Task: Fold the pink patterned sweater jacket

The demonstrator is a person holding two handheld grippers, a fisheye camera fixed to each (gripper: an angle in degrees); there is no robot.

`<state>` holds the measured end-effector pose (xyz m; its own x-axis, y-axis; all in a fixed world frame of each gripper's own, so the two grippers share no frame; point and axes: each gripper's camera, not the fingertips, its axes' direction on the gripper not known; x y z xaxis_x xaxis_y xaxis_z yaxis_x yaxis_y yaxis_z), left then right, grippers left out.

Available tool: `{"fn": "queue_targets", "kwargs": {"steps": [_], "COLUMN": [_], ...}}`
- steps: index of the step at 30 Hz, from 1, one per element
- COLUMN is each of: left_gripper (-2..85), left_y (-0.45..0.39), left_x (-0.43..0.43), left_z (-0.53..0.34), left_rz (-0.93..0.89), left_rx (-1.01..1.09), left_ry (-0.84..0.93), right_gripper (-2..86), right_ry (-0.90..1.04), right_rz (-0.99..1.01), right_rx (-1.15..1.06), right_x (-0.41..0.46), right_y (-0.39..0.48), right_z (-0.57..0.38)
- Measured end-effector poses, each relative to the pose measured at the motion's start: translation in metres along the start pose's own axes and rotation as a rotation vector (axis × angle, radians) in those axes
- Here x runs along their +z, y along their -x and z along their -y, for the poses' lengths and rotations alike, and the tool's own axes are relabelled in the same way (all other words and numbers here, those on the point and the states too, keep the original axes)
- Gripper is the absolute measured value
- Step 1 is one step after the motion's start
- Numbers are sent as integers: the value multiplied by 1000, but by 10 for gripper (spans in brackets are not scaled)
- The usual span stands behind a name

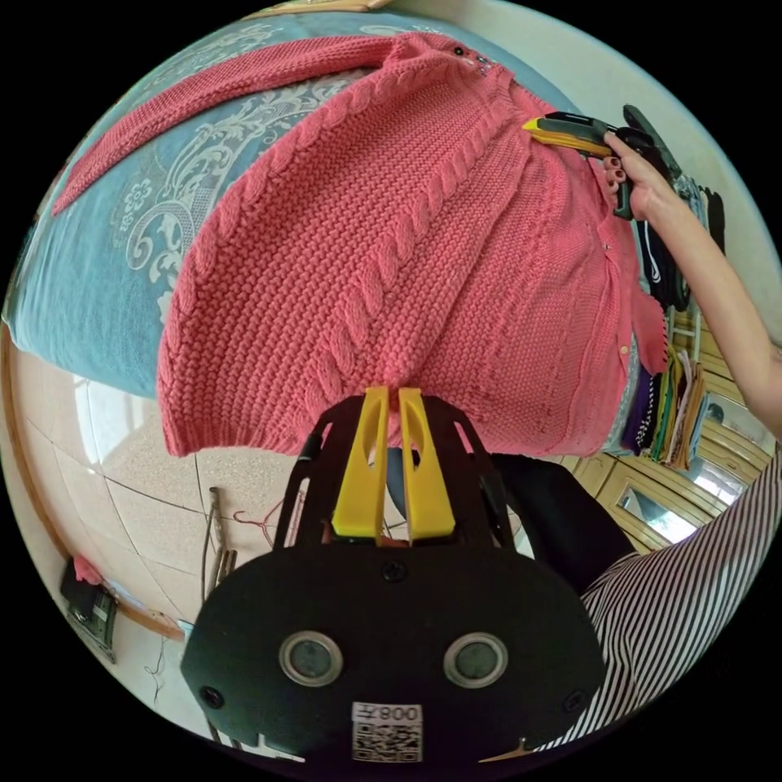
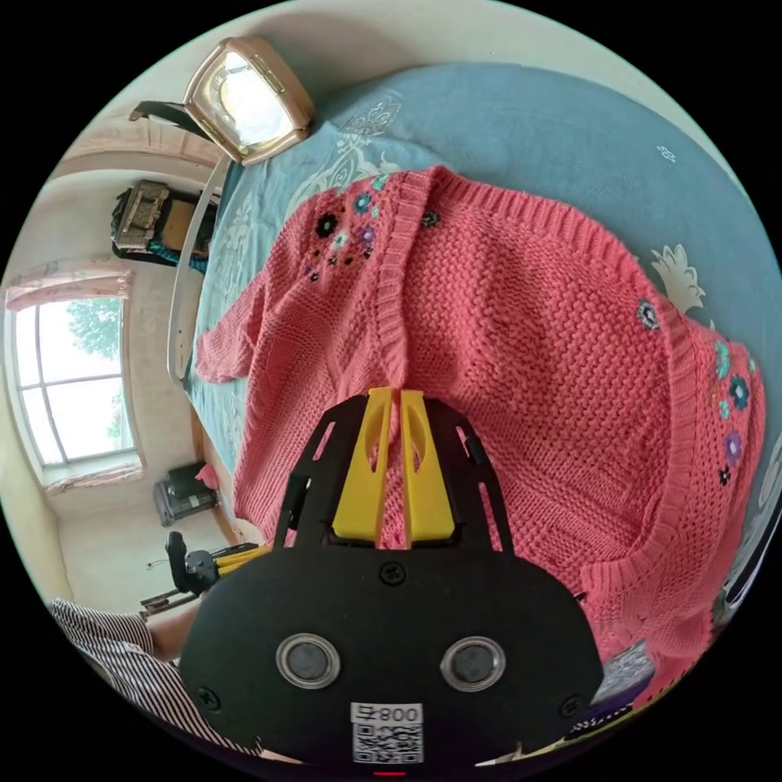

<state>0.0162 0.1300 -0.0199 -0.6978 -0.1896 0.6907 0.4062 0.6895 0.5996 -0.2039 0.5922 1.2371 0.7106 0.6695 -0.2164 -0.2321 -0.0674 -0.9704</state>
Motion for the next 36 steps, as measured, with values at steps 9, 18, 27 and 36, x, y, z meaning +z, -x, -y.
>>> {"fn": "queue_targets", "kwargs": {"steps": [9,18,27,36], "left_gripper": [24,28,36,8], "left_y": [-31,-69,-70,-45], "left_x": [-47,36,47,70], "left_z": [-4,45,51,66], "left_rz": [-216,-259,-319,-158], "left_rx": [136,207,159,54], "left_ry": [-96,28,48,73], "right_gripper": [14,12,2,0], "right_ry": [-83,13,-3,190], "right_rz": [42,-133,-168,-296], "right_rx": [-170,-104,-43,-440], "right_x": [-91,-85,-93,-28], "right_y": [31,-14,-34,59], "right_z": [13,41,21,-56]}}
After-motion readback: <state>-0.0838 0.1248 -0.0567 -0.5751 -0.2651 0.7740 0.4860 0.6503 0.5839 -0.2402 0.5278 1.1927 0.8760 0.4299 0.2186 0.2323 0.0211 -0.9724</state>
